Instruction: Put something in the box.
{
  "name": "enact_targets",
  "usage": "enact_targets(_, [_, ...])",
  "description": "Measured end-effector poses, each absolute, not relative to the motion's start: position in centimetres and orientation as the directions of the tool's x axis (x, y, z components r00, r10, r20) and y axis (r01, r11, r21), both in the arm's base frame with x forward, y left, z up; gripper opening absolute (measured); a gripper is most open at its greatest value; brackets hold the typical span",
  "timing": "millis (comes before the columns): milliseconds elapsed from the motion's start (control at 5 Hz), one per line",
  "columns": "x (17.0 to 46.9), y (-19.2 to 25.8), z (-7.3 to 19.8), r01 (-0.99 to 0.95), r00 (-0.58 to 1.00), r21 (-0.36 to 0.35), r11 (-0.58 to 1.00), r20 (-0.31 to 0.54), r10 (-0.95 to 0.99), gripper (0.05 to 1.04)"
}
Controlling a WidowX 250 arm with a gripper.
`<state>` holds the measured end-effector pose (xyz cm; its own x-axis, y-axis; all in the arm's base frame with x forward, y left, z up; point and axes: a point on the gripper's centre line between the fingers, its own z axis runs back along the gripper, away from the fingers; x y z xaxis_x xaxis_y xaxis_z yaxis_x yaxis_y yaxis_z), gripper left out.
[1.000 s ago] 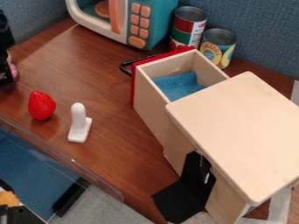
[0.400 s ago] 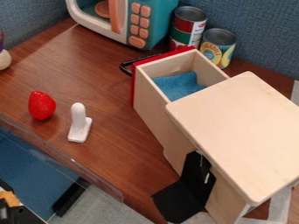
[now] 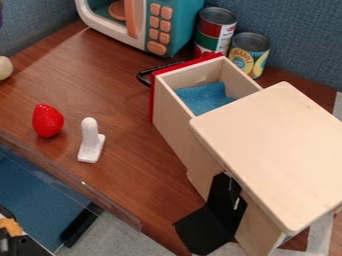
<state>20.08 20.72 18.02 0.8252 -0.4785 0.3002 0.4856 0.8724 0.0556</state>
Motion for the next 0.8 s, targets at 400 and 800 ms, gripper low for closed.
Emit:
enact_targets(400, [21.0, 13.9, 18.5, 0.576, 0.763, 0.145, 0.804, 0.256, -0.593, 0.842])
enact_targets(800, [25.3, 7.1, 16.8, 0.608, 0.759, 0.125, 0.784, 0.199, -0.62, 0.842])
